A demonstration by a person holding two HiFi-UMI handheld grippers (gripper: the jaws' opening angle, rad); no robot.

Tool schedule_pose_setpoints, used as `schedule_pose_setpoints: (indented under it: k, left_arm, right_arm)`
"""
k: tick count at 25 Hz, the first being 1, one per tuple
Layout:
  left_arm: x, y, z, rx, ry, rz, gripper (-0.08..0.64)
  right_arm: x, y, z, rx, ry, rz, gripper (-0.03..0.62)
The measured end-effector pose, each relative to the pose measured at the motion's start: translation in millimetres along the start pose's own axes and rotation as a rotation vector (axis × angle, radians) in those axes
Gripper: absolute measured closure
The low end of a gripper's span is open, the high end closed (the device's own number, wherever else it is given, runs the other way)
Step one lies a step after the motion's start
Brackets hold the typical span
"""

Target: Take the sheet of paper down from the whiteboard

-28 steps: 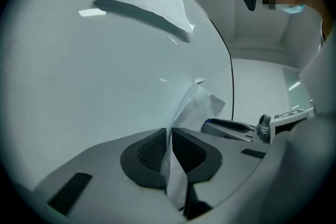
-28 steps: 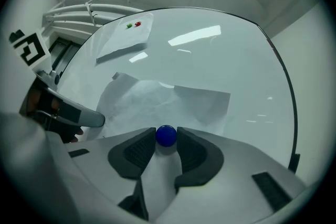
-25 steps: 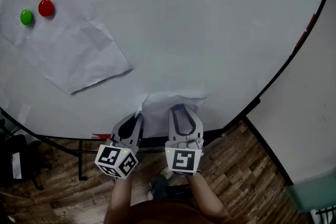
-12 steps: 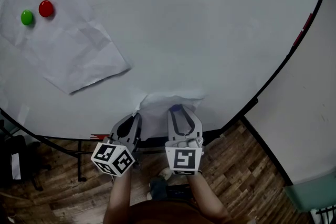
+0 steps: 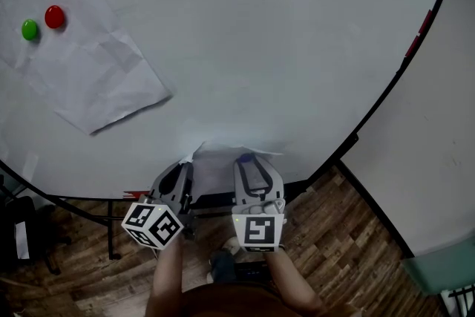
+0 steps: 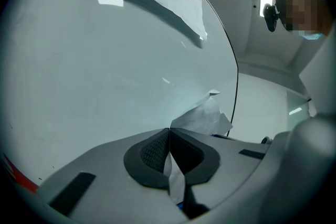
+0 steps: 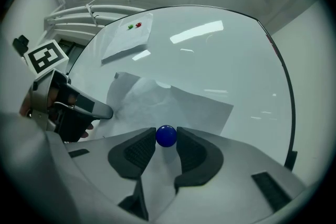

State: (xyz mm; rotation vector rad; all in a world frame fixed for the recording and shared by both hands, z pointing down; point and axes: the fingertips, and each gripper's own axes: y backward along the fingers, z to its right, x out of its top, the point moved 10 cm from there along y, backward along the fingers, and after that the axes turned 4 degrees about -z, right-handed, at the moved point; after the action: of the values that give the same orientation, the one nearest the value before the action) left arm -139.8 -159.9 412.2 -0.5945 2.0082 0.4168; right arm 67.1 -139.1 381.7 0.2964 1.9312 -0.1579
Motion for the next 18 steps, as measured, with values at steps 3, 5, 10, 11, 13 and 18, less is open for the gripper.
schedule_pose_setpoints:
  k: [3,5,10,11,13,18]
  left_arm:
    - [-1.0,0.3,0.0,0.001,0.012,0.003,0.535]
    - [-1.3,1.4,0.2,0.004,0.022,0.006,0.535]
    - [0.0,5.2,-0.6,0.009,0.055,0.015,0.535]
    - [0.4,6.1,-0.4,0.008,0.063,0.02,0.535]
    - [1.0,7.6,-0.7,0.004,0.08,0.03,0.535]
    - [0.7,15.0,-3.6,0.0,0.12,0.048,0.535]
  right_arm:
    - [-1.5,1.9,4.8,-0.007,-0.006,-0.018,0.457]
    - [-2.5,2.5,7.6,-0.01,-0.006,-0.021,0.457]
    - [-4.0,5.1,11.5,-0.017,-0.014,-0.028,0.457]
    - [-4.5,5.6,12.3,-0.019,-0.015,-0.023,0.457]
    - [-6.0,6.0,13.7,-0.026,-0.016,-0.004,0.457]
    - [-5.2,10.9,14.7,-0.031,-0.027,-0.034,0.457]
